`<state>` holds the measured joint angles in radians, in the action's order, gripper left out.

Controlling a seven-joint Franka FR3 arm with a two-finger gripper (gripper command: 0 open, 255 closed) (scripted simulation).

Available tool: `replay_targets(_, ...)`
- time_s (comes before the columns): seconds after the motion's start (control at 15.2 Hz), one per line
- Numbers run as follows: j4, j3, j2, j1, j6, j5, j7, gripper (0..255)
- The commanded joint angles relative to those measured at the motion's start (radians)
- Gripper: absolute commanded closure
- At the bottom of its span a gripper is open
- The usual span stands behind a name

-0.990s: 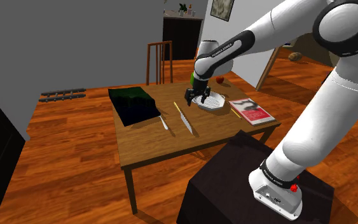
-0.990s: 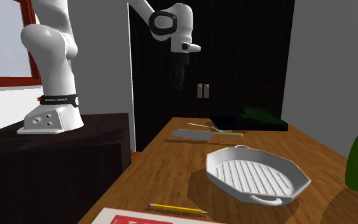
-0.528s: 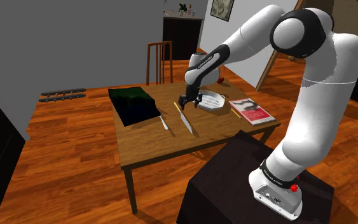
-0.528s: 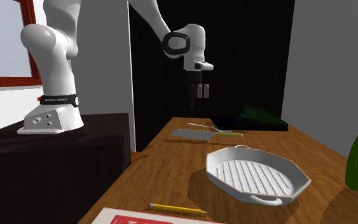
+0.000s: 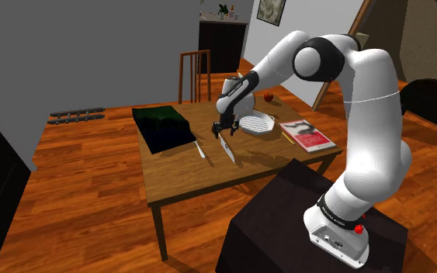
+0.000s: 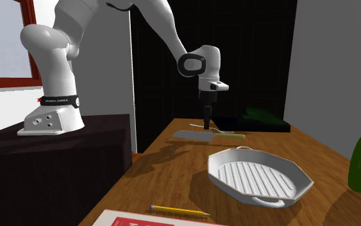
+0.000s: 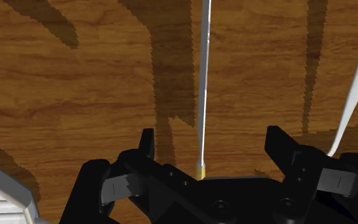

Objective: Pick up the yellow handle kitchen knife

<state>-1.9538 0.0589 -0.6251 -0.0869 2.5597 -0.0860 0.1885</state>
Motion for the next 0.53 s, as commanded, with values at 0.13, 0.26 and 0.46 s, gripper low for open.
replay_targets(0.13, 0.044, -0.002, -0.069, -0.004, 0.027, -0.004, 0.0, 0)
replay_targets(0.26, 0.052, -0.004, -0.093, -0.006, 0.043, -0.006, -0.001, 0)
replay_targets(0.46, 0.064, -0.007, -0.125, -0.008, 0.062, -0.008, -0.003, 0)
